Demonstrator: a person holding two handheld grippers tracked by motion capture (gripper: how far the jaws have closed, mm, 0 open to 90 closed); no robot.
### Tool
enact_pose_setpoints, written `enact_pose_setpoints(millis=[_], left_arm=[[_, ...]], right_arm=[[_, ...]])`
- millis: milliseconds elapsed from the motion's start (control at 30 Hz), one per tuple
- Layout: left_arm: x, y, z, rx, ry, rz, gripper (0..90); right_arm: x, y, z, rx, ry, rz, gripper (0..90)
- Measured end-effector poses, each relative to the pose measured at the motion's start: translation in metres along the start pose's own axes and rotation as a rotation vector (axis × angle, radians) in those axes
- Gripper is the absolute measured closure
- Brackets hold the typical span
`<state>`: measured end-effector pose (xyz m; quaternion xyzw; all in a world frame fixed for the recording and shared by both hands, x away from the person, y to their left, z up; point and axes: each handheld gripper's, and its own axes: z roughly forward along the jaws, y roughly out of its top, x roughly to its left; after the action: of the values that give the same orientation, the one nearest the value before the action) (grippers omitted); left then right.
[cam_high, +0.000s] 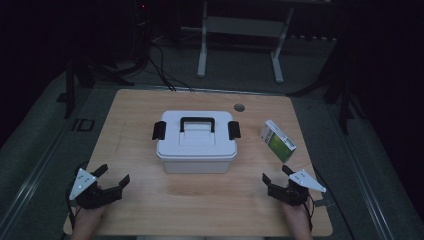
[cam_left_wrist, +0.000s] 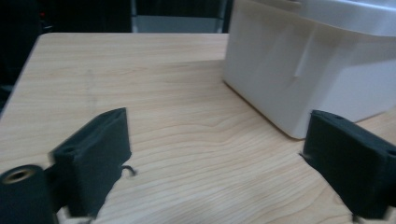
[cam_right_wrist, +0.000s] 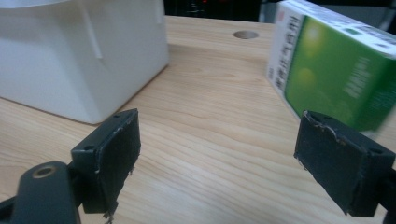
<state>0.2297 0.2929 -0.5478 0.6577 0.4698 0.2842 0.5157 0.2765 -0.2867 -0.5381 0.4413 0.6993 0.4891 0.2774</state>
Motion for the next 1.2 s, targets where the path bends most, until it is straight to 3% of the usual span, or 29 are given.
enact_pose_setpoints(millis=[33,100,167,233,300,367,533,733,800,933,1133,1200], left_arm=[[-0.001,0.000,0.003,0.015,-0.002,0.008,14.9],[-0.001,0.001,0.010,0.037,-0.036,0.009,15.0],[-0.004,0.001,0.018,0.060,-0.037,0.028,18.6],[-0.004,0.002,0.022,0.075,-0.049,0.033,22.1],[-0.007,0.005,0.034,0.102,-0.072,0.043,24.9],[-0.008,0.008,0.044,0.113,-0.088,0.047,27.5],[-0.010,0.013,0.066,0.136,-0.097,0.033,36.8],[-0.014,0.021,0.092,0.180,-0.105,0.047,54.2],[-0.014,0.024,0.099,0.192,-0.106,0.041,57.4],[-0.013,0.028,0.110,0.187,-0.087,0.035,71.9],[-0.015,0.031,0.121,0.176,-0.079,0.034,87.0],[-0.017,0.032,0.125,0.179,-0.100,0.025,89.3]], right_arm=[[0.001,0.001,0.003,0.002,-0.001,-0.009,16.4],[0.003,0.003,0.008,0.005,0.007,-0.012,18.5],[0.003,0.006,0.014,0.009,0.021,-0.006,26.4],[0.006,0.008,0.020,0.010,0.027,-0.017,28.4],[0.008,0.010,0.027,0.019,0.050,-0.029,37.6],[0.011,0.011,0.034,0.029,0.056,-0.036,40.8],[0.018,0.016,0.053,0.045,0.079,-0.041,53.2],[0.027,0.023,0.077,0.076,0.090,-0.059,67.1],[0.029,0.027,0.083,0.077,0.083,-0.064,75.9],[0.032,0.034,0.095,0.071,0.076,-0.055,89.4],[0.037,0.042,0.108,0.073,0.091,-0.055,89.8],[0.039,0.044,0.112,0.071,0.096,-0.054,89.8]])
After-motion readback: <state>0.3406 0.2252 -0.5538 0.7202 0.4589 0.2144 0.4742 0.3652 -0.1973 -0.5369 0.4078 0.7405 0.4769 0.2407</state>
